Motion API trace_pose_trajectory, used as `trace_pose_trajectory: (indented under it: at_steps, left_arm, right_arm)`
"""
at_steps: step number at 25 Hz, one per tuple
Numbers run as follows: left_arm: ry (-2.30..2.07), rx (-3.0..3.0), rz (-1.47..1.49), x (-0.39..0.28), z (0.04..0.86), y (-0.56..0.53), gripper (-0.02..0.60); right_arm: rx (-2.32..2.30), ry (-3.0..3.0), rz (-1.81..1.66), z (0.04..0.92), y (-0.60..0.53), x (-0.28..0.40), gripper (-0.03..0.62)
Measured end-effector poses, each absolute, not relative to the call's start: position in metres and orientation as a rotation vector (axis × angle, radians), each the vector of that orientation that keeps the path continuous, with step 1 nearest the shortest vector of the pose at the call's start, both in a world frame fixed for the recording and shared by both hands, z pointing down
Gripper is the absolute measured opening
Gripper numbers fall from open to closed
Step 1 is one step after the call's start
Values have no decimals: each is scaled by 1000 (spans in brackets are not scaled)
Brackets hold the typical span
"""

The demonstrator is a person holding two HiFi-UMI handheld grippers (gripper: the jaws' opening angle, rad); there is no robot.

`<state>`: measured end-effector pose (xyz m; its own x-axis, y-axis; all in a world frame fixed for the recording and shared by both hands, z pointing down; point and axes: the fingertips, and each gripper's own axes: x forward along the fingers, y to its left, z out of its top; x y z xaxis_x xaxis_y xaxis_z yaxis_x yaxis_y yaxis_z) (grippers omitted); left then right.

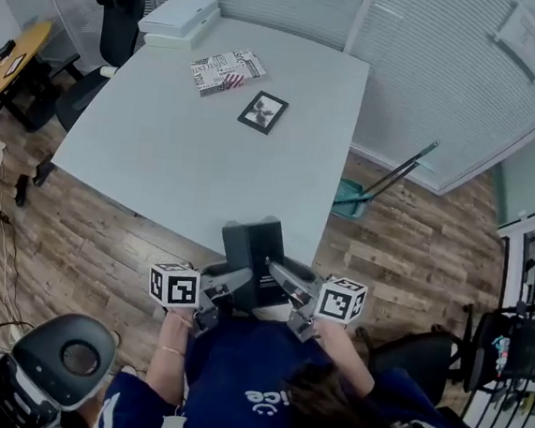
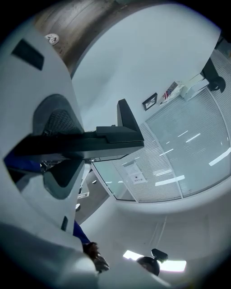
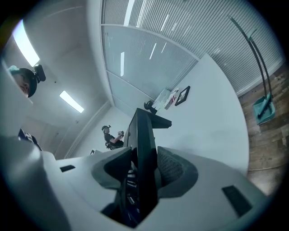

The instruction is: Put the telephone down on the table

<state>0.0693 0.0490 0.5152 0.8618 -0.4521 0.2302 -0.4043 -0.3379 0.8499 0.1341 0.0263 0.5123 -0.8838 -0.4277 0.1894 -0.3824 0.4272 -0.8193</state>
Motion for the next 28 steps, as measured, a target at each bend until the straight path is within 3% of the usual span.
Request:
trace_pose_trajectory:
  at_steps: [13, 28]
  left_arm:
    - [-501, 1993, -31, -72, 524, -58, 173]
    - [-517, 2007, -53, -93, 511, -75, 173]
  right_arm:
    - [-895, 2520, -1512, 520, -74, -6, 187]
    - [-878, 2525, -1484, 505, -92, -26, 186]
